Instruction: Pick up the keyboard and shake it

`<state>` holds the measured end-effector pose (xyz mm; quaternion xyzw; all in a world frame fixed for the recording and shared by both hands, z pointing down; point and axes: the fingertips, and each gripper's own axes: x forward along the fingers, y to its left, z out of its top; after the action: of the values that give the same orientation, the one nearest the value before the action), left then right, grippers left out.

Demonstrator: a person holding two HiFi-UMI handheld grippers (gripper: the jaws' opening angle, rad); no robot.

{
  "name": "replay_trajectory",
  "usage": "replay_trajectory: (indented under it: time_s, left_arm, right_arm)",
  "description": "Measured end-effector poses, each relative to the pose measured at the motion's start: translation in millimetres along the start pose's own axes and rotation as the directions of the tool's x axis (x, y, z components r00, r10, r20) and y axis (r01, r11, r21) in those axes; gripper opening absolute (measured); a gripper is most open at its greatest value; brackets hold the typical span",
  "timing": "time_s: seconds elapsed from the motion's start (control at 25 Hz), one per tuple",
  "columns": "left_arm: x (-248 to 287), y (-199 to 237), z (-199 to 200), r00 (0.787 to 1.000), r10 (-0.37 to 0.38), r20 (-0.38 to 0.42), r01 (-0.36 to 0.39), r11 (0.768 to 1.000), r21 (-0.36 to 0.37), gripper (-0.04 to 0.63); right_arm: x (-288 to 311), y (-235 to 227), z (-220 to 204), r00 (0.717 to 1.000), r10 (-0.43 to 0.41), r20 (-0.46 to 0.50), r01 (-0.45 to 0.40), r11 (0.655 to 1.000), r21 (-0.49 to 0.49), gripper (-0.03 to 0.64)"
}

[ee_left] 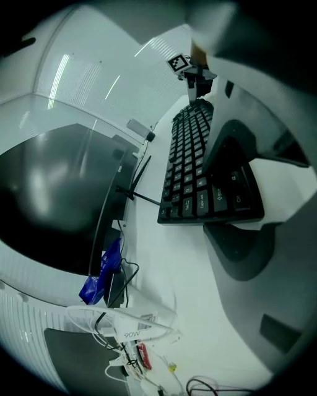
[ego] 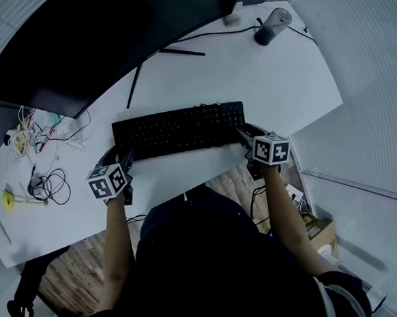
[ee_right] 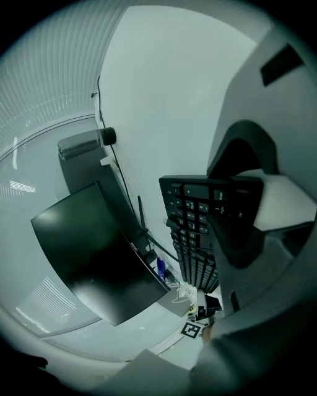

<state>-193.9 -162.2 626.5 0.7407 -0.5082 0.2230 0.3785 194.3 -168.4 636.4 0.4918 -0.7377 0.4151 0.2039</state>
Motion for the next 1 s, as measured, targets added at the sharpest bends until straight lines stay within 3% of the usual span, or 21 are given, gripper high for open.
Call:
replay_trajectory:
  time_s: [0.12,0.24,0.4,0.48,0.6,0.68,0.88,1.0]
  left_arm:
    - [-9,-1,6,0.999,0.036,0.028,-0.037,0.999,0.028,0.262]
    - [-27,-12,26,0.995,0.035,0.097,-0.041,0.997,0.061,0.264]
    - [-63,-46,79,0.965,0.02,0.263,-0.067,0.983,0.17,0.264]
    - [-87,-73,113,0.93,-0.007,0.368,-0.086,0.967,0.238,0.246]
    - [-126,-115,164,0.855,-0.061,0.516,-0.124,0.94,0.317,0.112]
    - [-153,-142,193,0.801,-0.097,0.591,-0.151,0.922,0.356,0.042]
    - [-212,-193,243,0.71,-0.17,0.683,-0.173,0.899,0.403,0.023]
    - [-245,-213,262,0.663,-0.196,0.722,-0.179,0.895,0.408,0.023]
  right_arm:
    - [-7,0,7,0.995,-0.098,0.005,0.098,0.992,-0.082,0.214]
    - [-24,17,30,0.984,-0.169,0.061,0.179,0.957,-0.226,0.222]
    - [-56,83,85,0.962,-0.107,0.251,0.197,0.91,-0.365,0.217]
    - [-77,123,118,0.932,-0.038,0.361,0.191,0.897,-0.399,0.156]
    - [-115,175,164,0.859,0.05,0.509,0.203,0.88,-0.43,0.054]
    - [-143,202,193,0.802,0.103,0.588,0.21,0.874,-0.439,0.032]
    - [-216,256,240,0.662,0.201,0.722,0.245,0.852,-0.463,0.026]
    - [-250,278,255,0.6,0.226,0.767,0.282,0.838,-0.467,0.026]
